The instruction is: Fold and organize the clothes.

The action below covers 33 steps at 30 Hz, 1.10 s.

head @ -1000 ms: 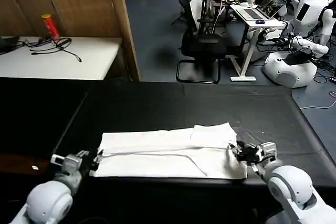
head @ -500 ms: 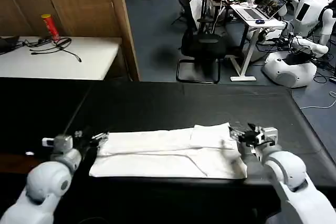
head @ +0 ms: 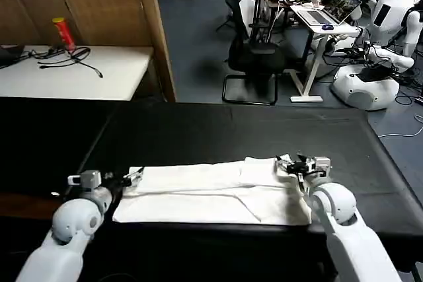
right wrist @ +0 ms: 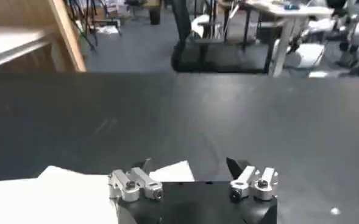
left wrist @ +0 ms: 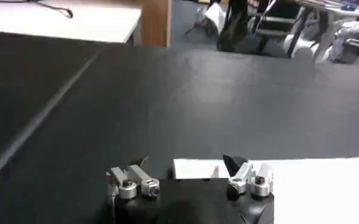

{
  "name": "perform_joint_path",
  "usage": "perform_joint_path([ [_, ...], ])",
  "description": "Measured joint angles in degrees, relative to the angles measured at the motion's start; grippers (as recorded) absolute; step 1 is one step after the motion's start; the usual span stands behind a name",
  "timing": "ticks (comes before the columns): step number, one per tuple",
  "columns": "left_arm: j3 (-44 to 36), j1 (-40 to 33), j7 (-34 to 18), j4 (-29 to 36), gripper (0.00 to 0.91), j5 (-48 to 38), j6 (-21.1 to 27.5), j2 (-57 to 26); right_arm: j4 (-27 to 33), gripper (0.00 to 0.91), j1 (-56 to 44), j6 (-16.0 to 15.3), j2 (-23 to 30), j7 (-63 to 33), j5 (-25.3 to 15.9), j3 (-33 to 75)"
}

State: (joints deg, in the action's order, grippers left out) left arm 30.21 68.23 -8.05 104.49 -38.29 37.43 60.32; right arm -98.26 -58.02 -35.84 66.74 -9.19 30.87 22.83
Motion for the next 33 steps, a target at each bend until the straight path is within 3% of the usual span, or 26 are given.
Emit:
perform_joint_path([
  [1, -0.01, -0.09, -0.02, -0.24, 0.0, 0.0, -0.03, 0.16, 0.12, 0.205, 0.01, 0.0, 0.14, 0.0, -0.17, -0.06],
  [3, 0.0, -0.07, 0.16, -0.46, 0.0, -0.49, -0.16, 0.31, 0.15, 0.146, -0.12, 0.02, 0.32, 0.03, -0.48, -0.22],
  [7, 0.03, 0.38, 1.31, -0.52, 0.0, -0.83, -0.28, 0.63, -0.22, 0.078, -0.69, 0.11, 0.52, 0.04, -0.97, -0.18],
  [16, -1.66, -0.62, 4.07, -1.79, 0.0, 6.49, -3.92, 1.94, -1.66, 0.068, -2.34, 3.05, 1.86, -1.14, -4.71, 0.91],
  [24, -4.74, -4.06, 5.45, -4.93, 0.0, 10.69, -6.02, 3.06, 0.63, 0.068, -1.42, 4.8, 4.03, -1.85, -6.79, 2.02],
  [25, -5.24, -4.83, 5.53, -5.56, 0.0, 10.81, -6.1, 3.07, 0.92, 0.176, -1.37, 4.87, 4.11, -1.61, -6.81, 2.14],
  [26, -5.64, -5.56, 5.56, -6.13, 0.39, 10.82, -6.1, 3.07, 1.1, 0.566, -1.37, 4.82, 4.12, -1.12, -6.81, 2.28],
  [27, -5.95, -6.2, 5.57, -6.52, 0.878, 10.81, -6.09, 3.07, 1.12, 0.878, -1.48, 4.65, 4.05, -0.32, -6.8, 2.45],
  [33, -6.24, -7.59, 5.62, -7.1, 0.878, 13.41, -8.57, 2.29, -0.86, 0.878, -3.09, 4.47, 2.5, 2.96, -6.48, 3.62],
])
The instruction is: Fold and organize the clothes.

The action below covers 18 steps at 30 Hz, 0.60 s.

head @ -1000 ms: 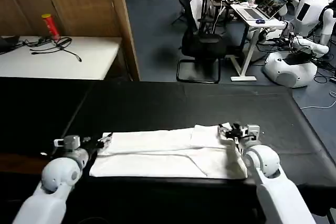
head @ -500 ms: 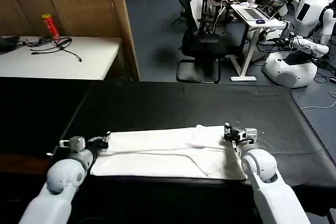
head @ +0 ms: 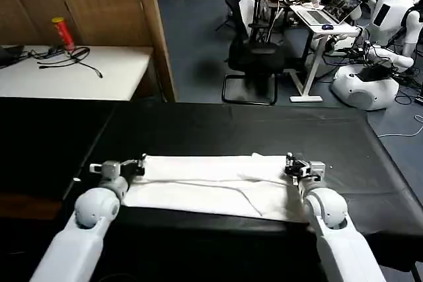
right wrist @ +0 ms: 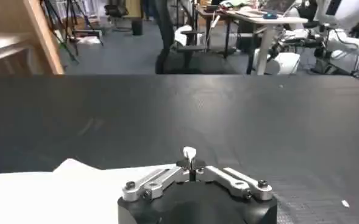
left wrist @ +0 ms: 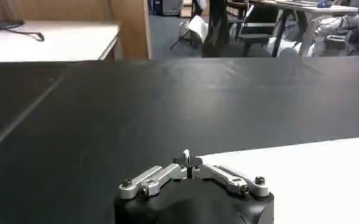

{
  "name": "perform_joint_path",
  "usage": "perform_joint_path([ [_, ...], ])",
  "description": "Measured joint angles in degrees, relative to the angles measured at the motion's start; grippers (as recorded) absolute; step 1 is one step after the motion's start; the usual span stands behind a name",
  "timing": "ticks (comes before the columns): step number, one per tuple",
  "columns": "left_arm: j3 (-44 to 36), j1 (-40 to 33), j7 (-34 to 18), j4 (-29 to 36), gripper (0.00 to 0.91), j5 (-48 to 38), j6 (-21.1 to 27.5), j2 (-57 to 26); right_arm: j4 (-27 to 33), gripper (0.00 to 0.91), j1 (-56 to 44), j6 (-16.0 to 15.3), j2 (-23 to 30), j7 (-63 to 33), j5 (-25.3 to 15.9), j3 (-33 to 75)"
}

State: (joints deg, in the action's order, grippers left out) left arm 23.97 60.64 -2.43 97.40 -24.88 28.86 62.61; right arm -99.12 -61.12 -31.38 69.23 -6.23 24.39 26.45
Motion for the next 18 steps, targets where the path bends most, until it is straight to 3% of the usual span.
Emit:
perform_joint_path([
  [10, 3.06, 2.71, -0.33, 3.24, 0.878, -2.22, -1.03, -3.08, -9.09, 0.878, -4.79, -0.6, -2.77, 0.01, 3.19, 3.45],
  [18, 6.43, 10.01, -0.57, 8.8, 0.878, -0.99, -2.08, -0.96, -14.77, 0.878, -8.25, -1.5, -2.87, 0.13, 3.26, 3.8],
])
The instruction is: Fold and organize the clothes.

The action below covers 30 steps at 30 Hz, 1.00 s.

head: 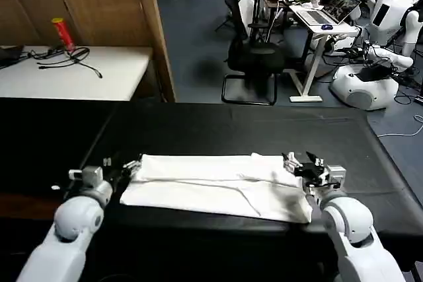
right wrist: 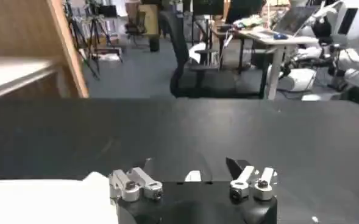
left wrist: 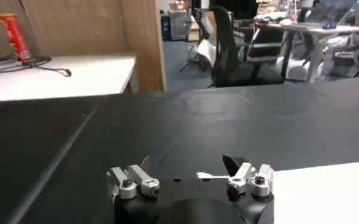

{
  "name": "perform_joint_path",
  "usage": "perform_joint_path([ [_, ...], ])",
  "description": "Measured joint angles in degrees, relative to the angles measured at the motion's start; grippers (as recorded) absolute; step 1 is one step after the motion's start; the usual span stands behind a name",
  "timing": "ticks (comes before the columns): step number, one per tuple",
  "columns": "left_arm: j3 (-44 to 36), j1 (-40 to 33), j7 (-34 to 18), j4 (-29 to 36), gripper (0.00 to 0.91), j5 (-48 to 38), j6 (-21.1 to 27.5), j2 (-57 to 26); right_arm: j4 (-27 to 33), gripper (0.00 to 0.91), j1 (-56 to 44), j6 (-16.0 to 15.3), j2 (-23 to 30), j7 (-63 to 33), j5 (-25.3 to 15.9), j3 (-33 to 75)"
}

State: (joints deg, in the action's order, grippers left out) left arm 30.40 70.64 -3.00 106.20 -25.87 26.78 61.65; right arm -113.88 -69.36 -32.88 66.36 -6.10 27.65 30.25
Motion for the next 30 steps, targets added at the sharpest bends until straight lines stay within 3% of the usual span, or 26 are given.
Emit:
perform_joint_path([
  [3, 0.53, 2.37, 0.03, 0.36, 0.878, 0.62, -0.18, 1.05, -1.58, 0.878, -0.93, -0.02, -0.05, -0.01, 0.01, 0.03],
  [9, 1.03, 4.17, 0.17, -0.14, 0.722, 0.82, -0.37, 2.96, -3.73, 0.878, -2.34, 0.01, -0.17, 0.0, 0.19, 0.41],
  [11, 0.95, 4.5, 0.28, -0.29, 0.536, 1.18, -0.56, 3.53, -4.41, 0.878, -2.65, 0.05, -0.15, -0.01, 0.18, 0.55],
  [12, 0.89, 4.61, 0.33, -0.37, 0.488, 1.27, -0.61, 3.8, -4.77, 0.878, -2.74, 0.1, -0.13, -0.02, 0.18, 0.62],
  [13, 0.79, 4.67, 0.36, -0.46, 0.341, 1.42, -0.7, 4.08, -5.01, 0.878, -2.8, 0.13, -0.12, -0.02, 0.17, 0.65],
  [16, 0.56, 4.72, 0.43, -1.05, 0.176, 1.92, -1.11, 5.03, -5.64, 0.878, -2.9, 0.21, -0.11, -0.08, 0.09, 0.82],
  [21, 0.4, 5.22, 0.91, -1.46, 0.146, 2.1, -1.34, 6.26, -6.38, 0.878, -2.98, 0.27, -0.12, -0.09, -0.11, 0.87],
  [25, 0.53, 5.47, 1.71, -1.68, 0.0, 1.32, -1.3, 6.6, -6.79, 0.878, -2.94, 0.28, -0.13, -0.06, -0.15, 0.94],
  [30, 0.82, 5.04, 2.15, -1.86, 0.0, 0.06, -0.49, 6.38, -7.03, 0.878, -3.03, 0.33, -0.24, 0.01, -0.15, 1.3],
])
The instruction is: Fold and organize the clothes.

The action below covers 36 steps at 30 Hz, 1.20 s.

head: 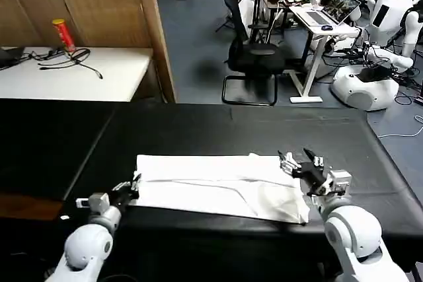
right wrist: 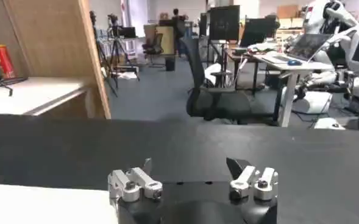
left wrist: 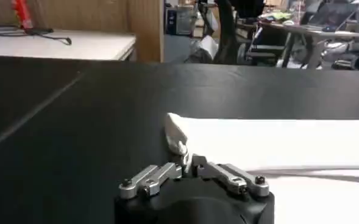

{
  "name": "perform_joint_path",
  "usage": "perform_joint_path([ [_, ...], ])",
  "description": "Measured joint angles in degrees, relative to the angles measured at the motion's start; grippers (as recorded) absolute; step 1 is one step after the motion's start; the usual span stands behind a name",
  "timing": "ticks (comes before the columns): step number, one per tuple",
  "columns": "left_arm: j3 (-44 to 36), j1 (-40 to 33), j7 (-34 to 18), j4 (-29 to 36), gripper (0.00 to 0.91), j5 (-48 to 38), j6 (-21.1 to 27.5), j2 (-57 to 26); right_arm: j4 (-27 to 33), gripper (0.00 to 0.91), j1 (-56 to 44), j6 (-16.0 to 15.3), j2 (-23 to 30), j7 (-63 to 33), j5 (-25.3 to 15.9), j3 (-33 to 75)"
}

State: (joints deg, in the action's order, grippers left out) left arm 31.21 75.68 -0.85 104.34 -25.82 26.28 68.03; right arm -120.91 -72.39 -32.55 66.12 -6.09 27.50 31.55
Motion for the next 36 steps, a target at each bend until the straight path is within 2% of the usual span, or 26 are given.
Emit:
perform_joint_path([
  [10, 2.68, -1.94, 0.18, -4.27, 0.0, 15.03, -4.39, -7.5, -0.15, 0.878, -0.61, 0.34, 0.04, 0.11, 0.11, 1.41],
  [16, 5.79, -1.34, -0.13, -7.03, 0.0, 17.5, -6.83, -15.9, -0.19, 0.878, -0.76, 0.36, 0.71, 0.04, 0.05, 1.36],
  [20, 7.29, -0.62, -0.46, -6.98, 0.0, 17.14, -6.92, -19.43, -0.17, 0.878, -0.98, 0.48, 1.4, -0.03, -0.41, 0.96],
  [26, 6.31, 0.21, -1.83, -3.49, 0.0, 16.81, -4.44, -18.93, -0.22, 0.878, -1.69, 0.9, 2.25, -0.06, -1.29, 0.94],
  [36, -0.16, -1.91, -7.45, 7.62, 0.0, 1.81, 2.23, -9.97, -0.44, 0.878, -3.5, 1.38, 3.38, -0.1, -2.7, 1.92],
])
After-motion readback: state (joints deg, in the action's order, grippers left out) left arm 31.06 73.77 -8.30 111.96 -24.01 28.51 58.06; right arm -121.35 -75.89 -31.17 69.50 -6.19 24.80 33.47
